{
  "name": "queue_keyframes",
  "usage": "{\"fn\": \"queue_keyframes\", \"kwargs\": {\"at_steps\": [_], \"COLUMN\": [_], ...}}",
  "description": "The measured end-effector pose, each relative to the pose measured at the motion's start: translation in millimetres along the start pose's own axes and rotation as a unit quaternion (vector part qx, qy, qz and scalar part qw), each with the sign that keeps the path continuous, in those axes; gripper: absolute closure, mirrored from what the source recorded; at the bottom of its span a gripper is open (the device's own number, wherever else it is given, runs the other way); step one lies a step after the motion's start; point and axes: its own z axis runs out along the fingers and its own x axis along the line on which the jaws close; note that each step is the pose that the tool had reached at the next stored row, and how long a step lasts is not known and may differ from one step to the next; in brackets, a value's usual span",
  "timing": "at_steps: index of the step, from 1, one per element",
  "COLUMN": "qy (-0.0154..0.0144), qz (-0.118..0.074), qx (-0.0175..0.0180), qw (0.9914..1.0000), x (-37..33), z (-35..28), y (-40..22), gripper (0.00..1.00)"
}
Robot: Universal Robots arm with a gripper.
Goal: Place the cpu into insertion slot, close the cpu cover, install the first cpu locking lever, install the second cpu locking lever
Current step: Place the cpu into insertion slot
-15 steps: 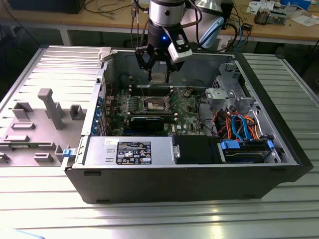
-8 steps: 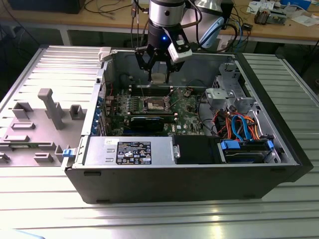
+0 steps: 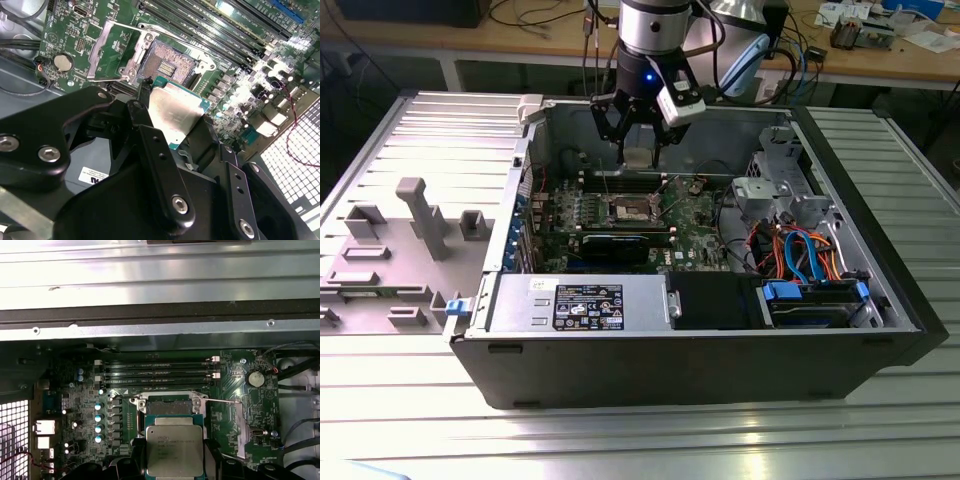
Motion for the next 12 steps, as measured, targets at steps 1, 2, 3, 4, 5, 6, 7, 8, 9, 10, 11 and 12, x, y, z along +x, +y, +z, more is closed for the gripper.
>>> {"fn": "queue_keyframes", "kwargs": {"at_steps": [1, 2, 3, 4, 5, 6, 7, 8, 9, 10, 11, 12], "qy": [0.0000, 0.0000, 0.0000, -0.0001, -0.0001, 0.0000, -0.0001, -0.0001, -0.0001, -0.0001, -0.0001, -0.0001], "qz": [0.000, 0.000, 0.000, 0.000, 0.000, 0.000, 0.000, 0.000, 0.000, 0.000, 0.000, 0.000], "qx": [0.0002, 0.0004, 0.0007, 0.0011, 0.0015, 0.0018, 0.0020, 0.0023, 0.0024, 0.0025, 0.0027, 0.0028], "qw": [1.00000, 1.00000, 1.00000, 1.00000, 1.00000, 1.00000, 1.00000, 1.00000, 1.00000, 1.00000, 1.00000, 1.00000], "x": [0.1, 0.1, 0.2, 0.2, 0.2, 0.3, 0.3, 0.4, 0.5, 0.5, 0.6, 0.7], "z": [0.2, 0.3, 0.4, 0.7, 0.8, 0.9, 0.9, 1.1, 1.2, 1.4, 1.5, 1.6], "y": [0.0, 0.0, 0.0, 0.0, 0.0, 0.0, -0.1, -0.1, -0.1, -0.1, -0.1, -0.1], "gripper": [0.45, 0.45, 0.45, 0.45, 0.45, 0.45, 0.45, 0.45, 0.45, 0.45, 0.45, 0.45]}}
